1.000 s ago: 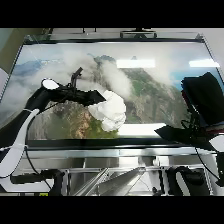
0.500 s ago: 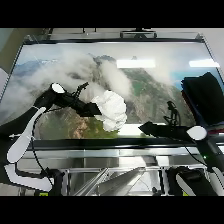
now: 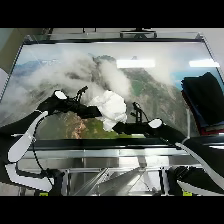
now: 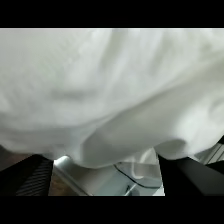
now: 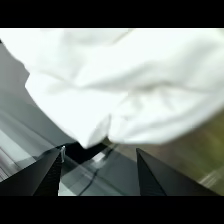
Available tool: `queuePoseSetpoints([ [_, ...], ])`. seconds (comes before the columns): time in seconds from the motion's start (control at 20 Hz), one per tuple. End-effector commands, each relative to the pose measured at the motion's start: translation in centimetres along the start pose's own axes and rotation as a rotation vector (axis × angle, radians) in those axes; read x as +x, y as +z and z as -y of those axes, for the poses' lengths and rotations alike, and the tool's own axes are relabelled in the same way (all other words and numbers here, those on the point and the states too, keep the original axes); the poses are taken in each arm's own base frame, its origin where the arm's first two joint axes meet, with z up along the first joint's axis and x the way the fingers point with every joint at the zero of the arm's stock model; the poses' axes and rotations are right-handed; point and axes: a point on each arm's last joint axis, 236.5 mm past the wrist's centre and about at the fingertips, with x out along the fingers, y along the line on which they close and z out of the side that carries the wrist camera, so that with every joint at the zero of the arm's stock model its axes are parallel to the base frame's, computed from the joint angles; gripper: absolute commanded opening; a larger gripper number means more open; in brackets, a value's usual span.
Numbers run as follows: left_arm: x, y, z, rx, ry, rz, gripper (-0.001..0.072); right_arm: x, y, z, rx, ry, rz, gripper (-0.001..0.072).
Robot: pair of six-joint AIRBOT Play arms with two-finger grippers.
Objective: Fold the shirts.
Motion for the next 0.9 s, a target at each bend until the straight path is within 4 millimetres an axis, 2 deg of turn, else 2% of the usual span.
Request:
queuePoseSetpoints([
  [0.0,-0.7,2.6,0.0,0.029,0.025,0.082,0.0694,4.0,-0.2,-1.2,-0.013,0.031,-0.058,0.0496],
  [0.1,-0.7,2.7,0.0,0.030,0.028,0.087,0.0666,4.4,0.5,-1.8,-0.021,0.040,-0.049,0.0495],
  [0.15,-0.5,2.4,-0.3,0.024,0.030,0.082,0.0495,4.3,0.9,-2.1,-0.024,0.044,-0.042,0.0385],
  [0.2,-0.2,1.9,-0.7,0.015,0.035,0.077,0.0404,4.2,1.2,-2.3,-0.027,0.049,-0.038,0.0149],
  [0.25,0.1,1.6,-1.0,0.005,0.039,0.073,0.0405,4.2,1.3,-2.2,-0.024,0.049,-0.034,0.0086],
  [0.3,0.2,1.3,-1.2,-0.001,0.041,0.070,0.0404,4.2,1.4,-2.1,-0.023,0.048,-0.033,0.0085],
  [0.35,0.3,1.3,-1.2,0.000,0.041,0.068,0.0369,4.1,1.4,-2.1,-0.024,0.049,-0.036,0.0021],
  [0.4,0.2,1.4,-1.1,0.007,0.035,0.072,0.0174,4.1,1.2,-2.2,-0.024,0.056,-0.045,0.0020],
  [0.45,0.1,1.5,-0.2,0.032,0.006,0.067,0.0027,3.9,1.0,-2.3,-0.027,0.065,-0.059,0.0019],
  [0.55,-0.9,2.1,1.6,0.050,-0.054,0.066,0.0034,3.4,0.6,-2.4,-0.053,0.076,-0.090,0.0019],
  [0.65,-2.9,3.0,3.3,0.088,-0.082,0.084,0.0034,1.9,0.9,-1.8,-0.063,0.054,-0.116,0.0018],
  [0.75,-6.0,3.8,5.1,0.137,-0.100,0.120,0.0034,-1.0,2.0,-0.5,-0.076,0.004,-0.123,0.0018],
  [0.85,-10.4,4.7,6.9,0.180,-0.099,0.200,0.0034,-5.1,4.2,0.5,-0.090,-0.053,-0.073,0.0018],
])
